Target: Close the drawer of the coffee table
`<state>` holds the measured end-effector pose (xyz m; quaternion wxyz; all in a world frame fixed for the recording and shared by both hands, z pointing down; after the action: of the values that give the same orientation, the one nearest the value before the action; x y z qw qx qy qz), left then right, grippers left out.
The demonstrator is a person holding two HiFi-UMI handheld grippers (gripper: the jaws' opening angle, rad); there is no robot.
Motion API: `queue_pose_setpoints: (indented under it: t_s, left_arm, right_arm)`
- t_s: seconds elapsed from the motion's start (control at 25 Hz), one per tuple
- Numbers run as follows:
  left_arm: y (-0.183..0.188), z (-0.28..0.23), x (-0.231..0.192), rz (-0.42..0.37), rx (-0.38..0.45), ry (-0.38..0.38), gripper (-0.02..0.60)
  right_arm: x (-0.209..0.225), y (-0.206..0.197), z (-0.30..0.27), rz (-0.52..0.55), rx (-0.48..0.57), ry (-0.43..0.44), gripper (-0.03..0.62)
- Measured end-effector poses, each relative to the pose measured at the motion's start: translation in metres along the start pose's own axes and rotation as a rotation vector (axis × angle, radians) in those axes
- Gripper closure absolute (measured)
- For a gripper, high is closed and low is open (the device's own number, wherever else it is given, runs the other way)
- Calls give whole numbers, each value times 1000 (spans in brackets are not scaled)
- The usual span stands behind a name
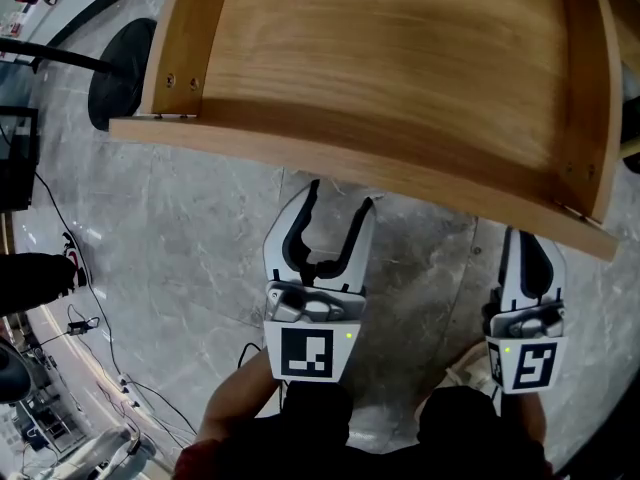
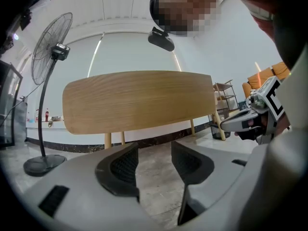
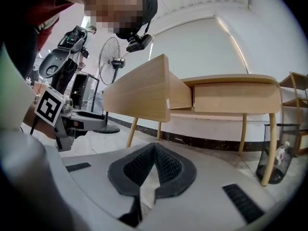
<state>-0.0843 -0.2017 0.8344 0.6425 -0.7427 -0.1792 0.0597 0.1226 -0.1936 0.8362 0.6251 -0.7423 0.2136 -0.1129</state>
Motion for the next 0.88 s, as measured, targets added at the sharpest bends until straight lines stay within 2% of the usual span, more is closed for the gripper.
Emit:
queue_pose_setpoints:
  t_s: [0.32, 0.52, 0.88]
  left_arm:
    - [28, -4, -8, 21, 53, 24, 376]
    - [50, -7, -13, 5, 93, 51, 376]
    - [60, -16, -18, 20, 69, 119, 376]
  right_arm:
    - [2, -2, 1, 5, -3, -5, 599]
    - [-3, -5, 0, 18, -9, 5, 599]
    - [-3, -7, 1, 23, -14, 5, 599]
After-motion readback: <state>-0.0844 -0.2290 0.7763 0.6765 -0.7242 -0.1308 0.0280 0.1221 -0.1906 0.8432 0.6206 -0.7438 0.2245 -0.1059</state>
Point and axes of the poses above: the fingertips, and each gripper's own axes: z backward along the fingers, x to its right, y out of its top, the point moved 2 cm from there along z, backward along the fingers, and after that the axes turned 3 degrees about -x, right-handed, at the moved point
